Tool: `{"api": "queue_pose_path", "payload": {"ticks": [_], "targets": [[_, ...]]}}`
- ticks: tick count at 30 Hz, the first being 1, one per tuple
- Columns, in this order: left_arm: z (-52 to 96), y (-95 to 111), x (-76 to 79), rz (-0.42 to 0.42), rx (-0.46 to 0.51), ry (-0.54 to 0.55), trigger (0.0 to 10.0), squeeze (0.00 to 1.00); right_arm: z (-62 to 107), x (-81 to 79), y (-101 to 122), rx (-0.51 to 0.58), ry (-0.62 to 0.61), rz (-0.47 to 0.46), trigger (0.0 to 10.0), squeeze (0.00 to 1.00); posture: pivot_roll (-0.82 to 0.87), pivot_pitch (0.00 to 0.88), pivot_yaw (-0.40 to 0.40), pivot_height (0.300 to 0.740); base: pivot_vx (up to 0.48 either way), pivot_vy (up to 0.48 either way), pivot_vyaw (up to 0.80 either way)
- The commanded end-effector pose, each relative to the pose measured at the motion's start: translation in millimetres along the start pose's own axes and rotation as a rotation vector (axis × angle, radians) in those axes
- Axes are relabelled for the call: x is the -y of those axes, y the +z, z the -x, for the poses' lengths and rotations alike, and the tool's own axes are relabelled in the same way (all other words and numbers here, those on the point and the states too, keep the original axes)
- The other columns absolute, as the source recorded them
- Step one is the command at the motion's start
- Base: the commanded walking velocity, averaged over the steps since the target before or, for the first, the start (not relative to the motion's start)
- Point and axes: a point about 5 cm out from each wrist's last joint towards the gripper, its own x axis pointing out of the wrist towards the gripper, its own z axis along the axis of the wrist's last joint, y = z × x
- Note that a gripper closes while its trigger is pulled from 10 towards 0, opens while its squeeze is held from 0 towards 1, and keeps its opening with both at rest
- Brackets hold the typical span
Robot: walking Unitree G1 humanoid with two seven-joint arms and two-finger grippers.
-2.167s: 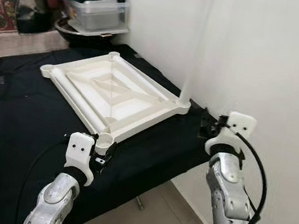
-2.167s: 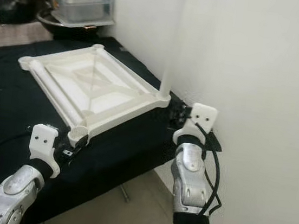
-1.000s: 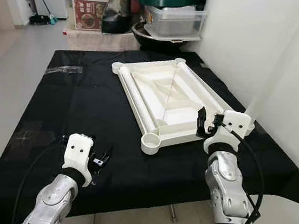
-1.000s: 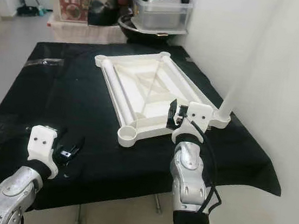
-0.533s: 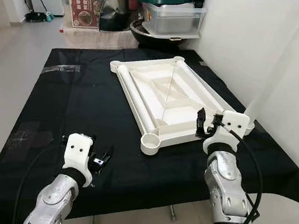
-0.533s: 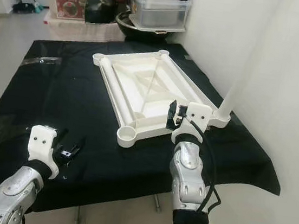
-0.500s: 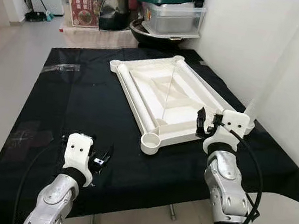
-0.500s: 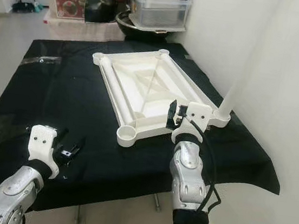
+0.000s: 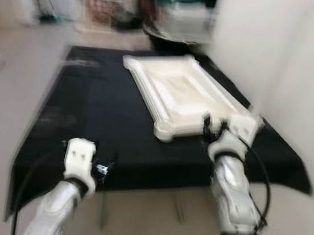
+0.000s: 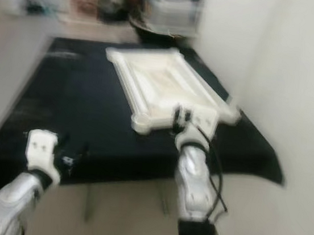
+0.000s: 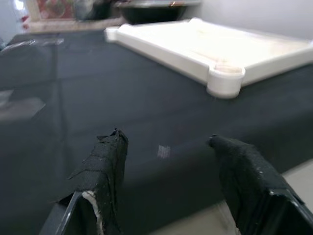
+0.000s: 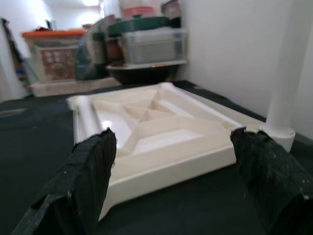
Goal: Building children table
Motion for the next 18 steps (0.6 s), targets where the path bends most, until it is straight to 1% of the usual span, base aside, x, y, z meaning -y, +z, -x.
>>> {"api": "queue_pose_path", "payload": {"ticks": [1, 18], "targets": [[-3.9, 4.7, -0.2, -0.007, 0.012, -0.009, 10.0, 0.00, -0.5, 2.4, 0.0, -0.003, -0.011, -0.006, 10.0, 0.00, 0.01, 0.000, -0.034, 0.740, -0.307, 0.000, 0.00], [-4.6, 5.5, 2.0, -0.006, 0.012, -0.020, 10.0, 0.00, -1.1, 1.4, -0.8, -0.004, -0.010, -0.003, 10.0, 0.00, 0.02, 0.000, -0.031, 0.740, -0.311, 0.000, 0.00]]}}
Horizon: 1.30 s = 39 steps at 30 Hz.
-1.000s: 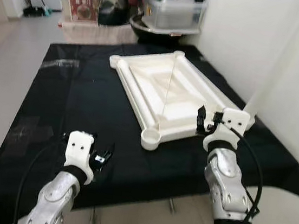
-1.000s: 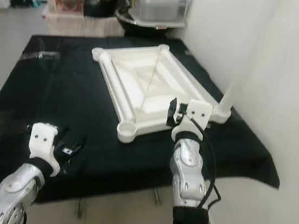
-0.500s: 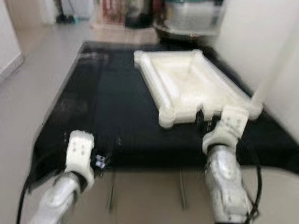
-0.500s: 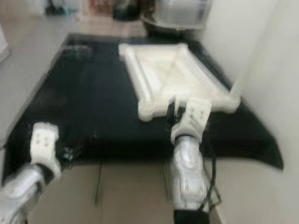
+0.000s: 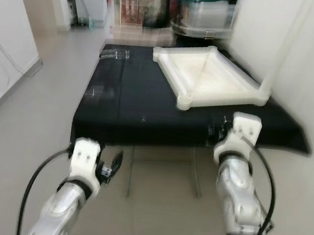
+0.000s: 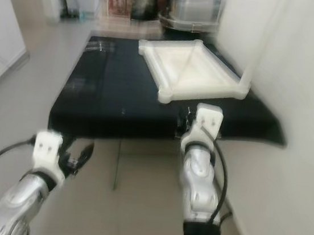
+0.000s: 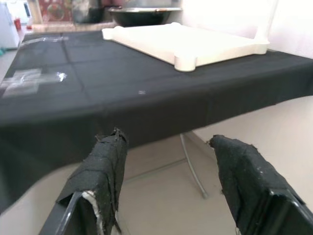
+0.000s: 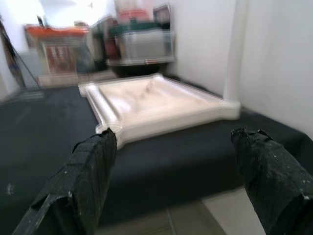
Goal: Building children table
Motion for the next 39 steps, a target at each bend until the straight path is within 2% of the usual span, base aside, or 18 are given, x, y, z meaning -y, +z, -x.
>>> {"api": "queue_pose_path", "payload": {"ticks": [1, 22, 39], "targets": [[1.3, -2.8, -1.2, 0.001, -0.016, 0.004, 10.0, 0.00, 0.1, -5.5, 1.7, 0.005, 0.014, -0.010, 10.0, 0.00, 0.02, 0.000, -0.031, 0.740, -0.311, 0.000, 0.00], [-3.0, -1.6, -0.7, -0.003, -0.010, -0.007, 10.0, 0.00, 0.1, -7.0, 1.3, 0.010, 0.020, -0.006, 10.0, 0.00, 0.01, 0.000, -0.028, 0.740, -0.317, 0.000, 0.00], [3.7, -3.8, 0.7, 0.000, -0.022, 0.004, 10.0, 0.00, 3.8, -9.4, 0.1, 0.001, 0.037, 0.001, 10.0, 0.00, 0.01, 0.000, -0.034, 0.740, -0.323, 0.000, 0.00]]}}
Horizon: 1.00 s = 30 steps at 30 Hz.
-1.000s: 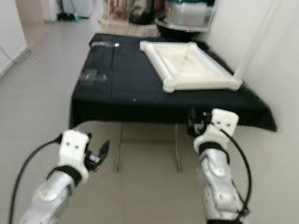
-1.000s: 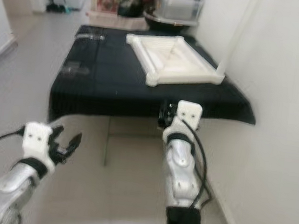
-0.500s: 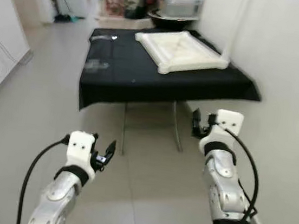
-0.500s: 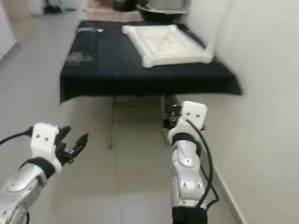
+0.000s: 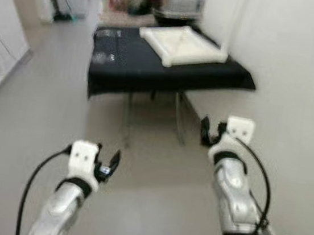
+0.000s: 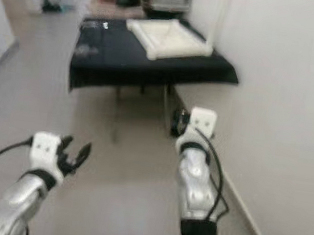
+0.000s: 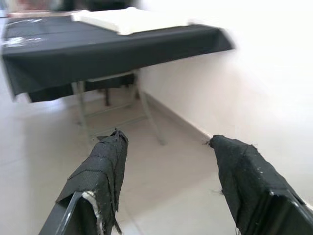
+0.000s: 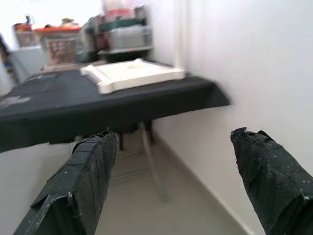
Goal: Building children table
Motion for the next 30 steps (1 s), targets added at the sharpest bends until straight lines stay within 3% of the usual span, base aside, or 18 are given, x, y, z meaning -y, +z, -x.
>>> {"api": "queue_pose_path", "payload": {"ticks": [1, 30], "targets": [[0.9, 0.2, -1.7, -0.006, -0.008, 0.009, 10.0, 0.00, 1.5, -4.0, 1.2, 0.000, 0.012, 0.001, 10.0, 0.00, 0.01, 0.000, -0.033, 0.740, -0.326, 0.000, 0.00], [-1.5, -0.5, -1.4, -0.010, -0.018, 0.007, 10.0, 0.00, 1.0, -8.5, 0.0, -0.010, 0.034, 0.005, 10.0, 0.00, 0.01, 0.000, -0.030, 0.740, -0.327, 0.000, 0.00]]}}
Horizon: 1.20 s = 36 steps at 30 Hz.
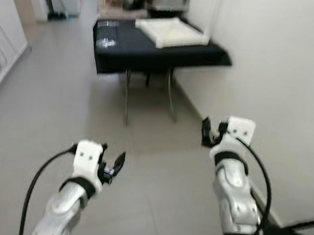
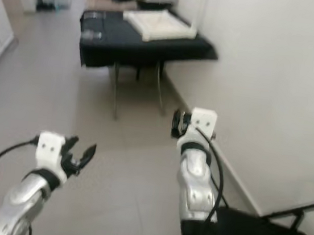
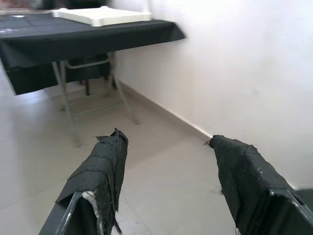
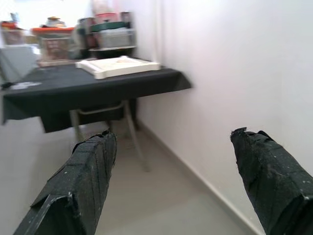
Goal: Building children table
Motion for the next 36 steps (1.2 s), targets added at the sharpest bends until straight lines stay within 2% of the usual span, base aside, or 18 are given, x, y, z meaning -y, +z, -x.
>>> {"api": "queue_pose_path", "payload": {"ticks": [1, 12, 15, 25, 30, 36], "targets": [[2.7, -4.3, -2.5, -0.006, -0.021, 0.012, 10.0, 0.00, 0.6, -7.0, 1.4, 0.003, 0.024, 0.004, 10.0, 0.00, 0.01, 0.000, -0.030, 0.740, -0.326, 0.000, 0.00], [4.6, -6.5, -2.5, -0.008, -0.031, 0.028, 10.0, 0.00, 2.4, -8.2, 0.7, 0.000, 0.047, 0.032, 10.0, 0.00, 0.00, 0.000, -0.034, 0.740, -0.325, 0.000, 0.00], [4.0, -6.7, -3.6, -0.010, -0.034, 0.031, 10.0, 0.00, 3.5, -11.7, -0.5, -0.010, 0.075, 0.076, 10.0, 0.00, 0.00, 0.000, -0.034, 0.740, -0.324, 0.000, 0.80], [3.5, -7.0, -3.3, -0.015, -0.031, 0.033, 10.0, 0.00, 4.0, -9.4, -3.1, -0.019, 0.069, 0.070, 10.0, 0.00, 0.00, 0.000, -0.029, 0.740, -0.252, 0.000, 0.80], [3.0, -7.4, -4.7, -0.021, -0.030, 0.045, 10.0, 0.00, 5.1, -2.7, -6.2, -0.036, 0.050, 0.069, 10.0, 0.00, -0.01, 0.000, -0.029, 0.740, 0.000, 0.000, 0.00], [6.9, -10.4, -3.0, -0.069, -0.038, 0.043, 10.0, 0.00, 17.0, 18.5, -11.9, -0.042, 0.024, 0.123, 10.0, 0.00, -0.02, 0.000, -0.023, 0.740, 0.000, 0.000, 0.00]]}}
